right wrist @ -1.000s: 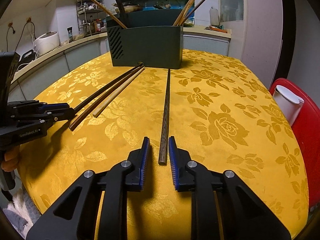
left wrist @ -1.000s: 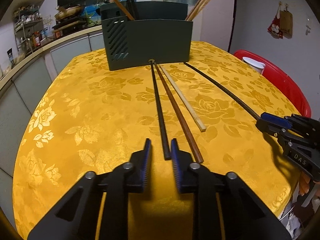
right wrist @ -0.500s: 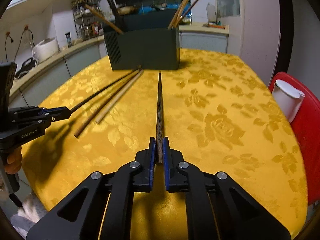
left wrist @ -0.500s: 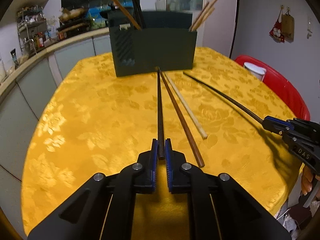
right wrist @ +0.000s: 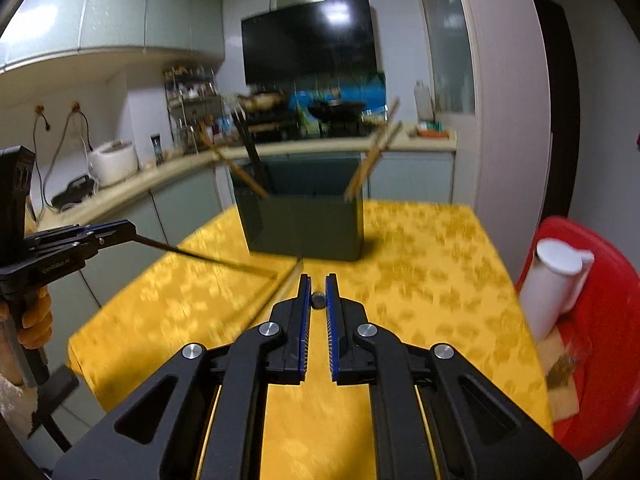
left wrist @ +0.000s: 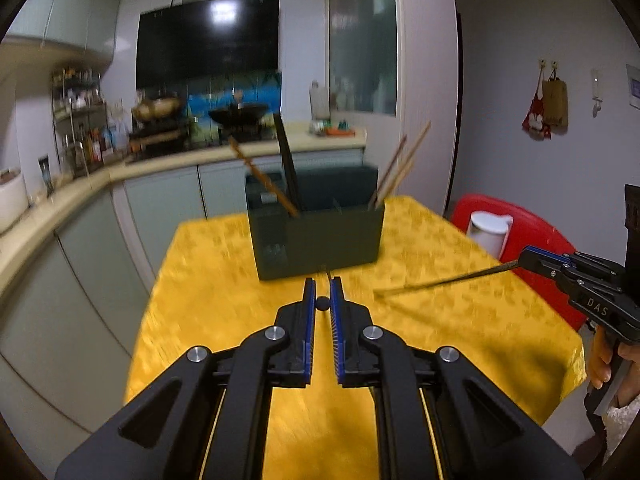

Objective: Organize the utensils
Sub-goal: 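Lift both held chopsticks and carry them above the holder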

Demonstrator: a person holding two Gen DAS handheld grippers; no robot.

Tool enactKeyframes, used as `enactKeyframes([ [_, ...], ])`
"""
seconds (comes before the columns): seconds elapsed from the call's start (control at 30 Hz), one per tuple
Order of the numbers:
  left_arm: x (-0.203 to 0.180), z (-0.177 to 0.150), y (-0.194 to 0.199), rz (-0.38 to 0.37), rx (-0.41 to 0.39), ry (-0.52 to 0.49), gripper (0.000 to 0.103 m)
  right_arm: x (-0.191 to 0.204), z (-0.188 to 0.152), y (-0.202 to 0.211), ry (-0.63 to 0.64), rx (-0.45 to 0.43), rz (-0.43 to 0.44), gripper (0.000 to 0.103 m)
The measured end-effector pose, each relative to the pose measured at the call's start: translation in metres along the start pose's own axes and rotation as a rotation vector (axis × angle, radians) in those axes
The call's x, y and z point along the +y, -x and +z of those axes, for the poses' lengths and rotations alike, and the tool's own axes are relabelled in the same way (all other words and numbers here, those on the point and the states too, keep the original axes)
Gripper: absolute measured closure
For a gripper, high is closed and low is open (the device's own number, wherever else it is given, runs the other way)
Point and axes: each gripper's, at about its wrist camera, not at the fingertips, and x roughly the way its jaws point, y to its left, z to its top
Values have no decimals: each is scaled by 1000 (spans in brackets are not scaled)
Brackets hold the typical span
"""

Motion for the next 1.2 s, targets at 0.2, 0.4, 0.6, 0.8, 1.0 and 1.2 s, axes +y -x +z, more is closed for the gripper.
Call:
enactKeyframes([
  [0.2,1,35,6,8,-56,-13,96,9,34,2,14,-55,33,95],
  [0.4,8,60,-1,-5,-56,3,96,9,57,-9,1,-56,62,95],
  [0.6,16,67,-17,-13,-25,20,96,2,73,-29,-23,-14,74,95],
  [0.8,20,76,-25,-8,-8,17,96,-2,92,-45,-34,20,73,95],
  [1.0,24,99,-39,-20,37,22,96,-6,116,-55,-39,34,62,95],
  [1.2,24,134,-47,-22,43,35,96,-8,149,-63,-32,31,43,95],
])
